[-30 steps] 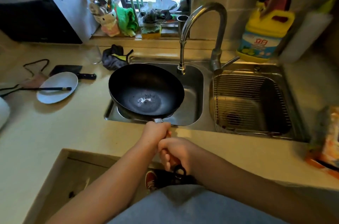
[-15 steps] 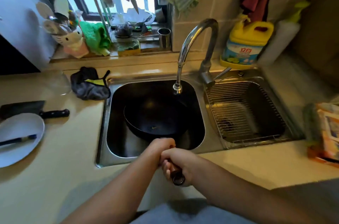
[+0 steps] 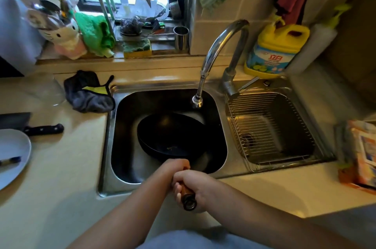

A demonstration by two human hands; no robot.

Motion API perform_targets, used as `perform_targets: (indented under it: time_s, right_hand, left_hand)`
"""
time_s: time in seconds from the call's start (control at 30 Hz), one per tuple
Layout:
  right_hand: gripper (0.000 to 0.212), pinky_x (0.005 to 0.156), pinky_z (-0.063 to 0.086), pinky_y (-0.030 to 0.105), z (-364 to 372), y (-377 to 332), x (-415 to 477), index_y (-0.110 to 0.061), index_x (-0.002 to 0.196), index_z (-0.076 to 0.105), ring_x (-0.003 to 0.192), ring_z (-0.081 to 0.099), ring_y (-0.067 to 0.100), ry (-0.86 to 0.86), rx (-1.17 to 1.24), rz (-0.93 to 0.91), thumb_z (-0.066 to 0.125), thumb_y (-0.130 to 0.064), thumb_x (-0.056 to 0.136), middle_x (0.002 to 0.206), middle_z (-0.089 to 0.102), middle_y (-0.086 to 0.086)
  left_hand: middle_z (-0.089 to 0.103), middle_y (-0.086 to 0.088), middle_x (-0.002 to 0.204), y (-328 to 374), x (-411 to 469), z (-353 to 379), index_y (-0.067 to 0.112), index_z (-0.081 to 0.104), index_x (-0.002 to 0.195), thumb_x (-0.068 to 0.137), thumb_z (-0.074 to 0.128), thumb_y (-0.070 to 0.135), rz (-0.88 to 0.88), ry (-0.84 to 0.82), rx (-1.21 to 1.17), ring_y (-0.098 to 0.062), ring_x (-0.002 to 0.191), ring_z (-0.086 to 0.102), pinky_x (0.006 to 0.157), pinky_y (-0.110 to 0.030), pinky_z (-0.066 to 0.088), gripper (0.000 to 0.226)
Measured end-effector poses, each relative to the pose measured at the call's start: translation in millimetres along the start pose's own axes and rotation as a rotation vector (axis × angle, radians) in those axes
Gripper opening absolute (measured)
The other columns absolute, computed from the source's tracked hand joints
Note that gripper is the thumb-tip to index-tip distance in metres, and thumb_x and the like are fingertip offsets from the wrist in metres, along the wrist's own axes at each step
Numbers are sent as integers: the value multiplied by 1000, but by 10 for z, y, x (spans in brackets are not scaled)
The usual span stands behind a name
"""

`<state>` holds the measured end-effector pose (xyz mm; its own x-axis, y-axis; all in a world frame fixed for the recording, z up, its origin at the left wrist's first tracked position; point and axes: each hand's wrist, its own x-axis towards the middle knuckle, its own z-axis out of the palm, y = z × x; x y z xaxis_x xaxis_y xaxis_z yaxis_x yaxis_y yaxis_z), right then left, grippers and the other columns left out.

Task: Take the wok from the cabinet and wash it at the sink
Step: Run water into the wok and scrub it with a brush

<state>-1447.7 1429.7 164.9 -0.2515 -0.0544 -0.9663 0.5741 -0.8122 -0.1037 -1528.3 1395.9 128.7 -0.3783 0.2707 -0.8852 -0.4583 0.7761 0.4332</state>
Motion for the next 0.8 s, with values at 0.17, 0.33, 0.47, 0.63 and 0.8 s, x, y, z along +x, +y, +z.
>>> perform_targets:
  time_s: [0.17, 0.33, 0.47, 0.63, 0.8]
  right_hand:
    - [6, 44, 54, 27, -118, -57, -61, -4, 94, 57, 43, 60, 15, -125, -166, -21, 61, -3, 89, 56, 60, 7]
    - [25, 52, 57, 28, -588, -360, -133, -10, 97, 59, 51, 65, 10, -159, -617, -172, 60, -35, 96, 65, 63, 2]
    - [25, 58, 57, 30, -1180, -1100, -194, -9, 103, 65, 70, 71, 19, 133, -489, -449, 64, -32, 94, 87, 72, 11]
    - [15, 56, 57, 30, -1649, -2067, -288, -18, 99, 63, 79, 69, 20, 270, -229, -674, 66, -31, 93, 93, 70, 10]
    - [14, 60, 53, 25, -1732, -2634, -320, -20, 90, 62, 72, 61, 12, 385, -132, -860, 61, -33, 95, 86, 64, 4]
  left_hand:
    - [56, -4, 49, -6, 47, 8, 11, 62, 53, 78, 60, 12, 25, -11, -60, -22, 54, 51, 59, -29, 41, 25]
    - [53, -7, 49, -103, 78, 1, 5, 59, 67, 84, 58, 2, 20, -36, -230, -18, 43, 49, 42, -22, 43, 18]
    - [53, -8, 45, -108, 34, 11, 3, 52, 70, 91, 54, 2, -25, -54, -291, -14, 30, 50, 33, -21, 45, 21]
    - [51, -7, 43, -128, -27, 103, 1, 48, 65, 95, 48, 5, -5, -25, -287, -12, 27, 49, 31, -17, 41, 30]
    - [54, -13, 56, -164, -35, 179, 0, 53, 75, 94, 51, 3, 26, 64, -348, -13, 31, 51, 32, -18, 43, 19]
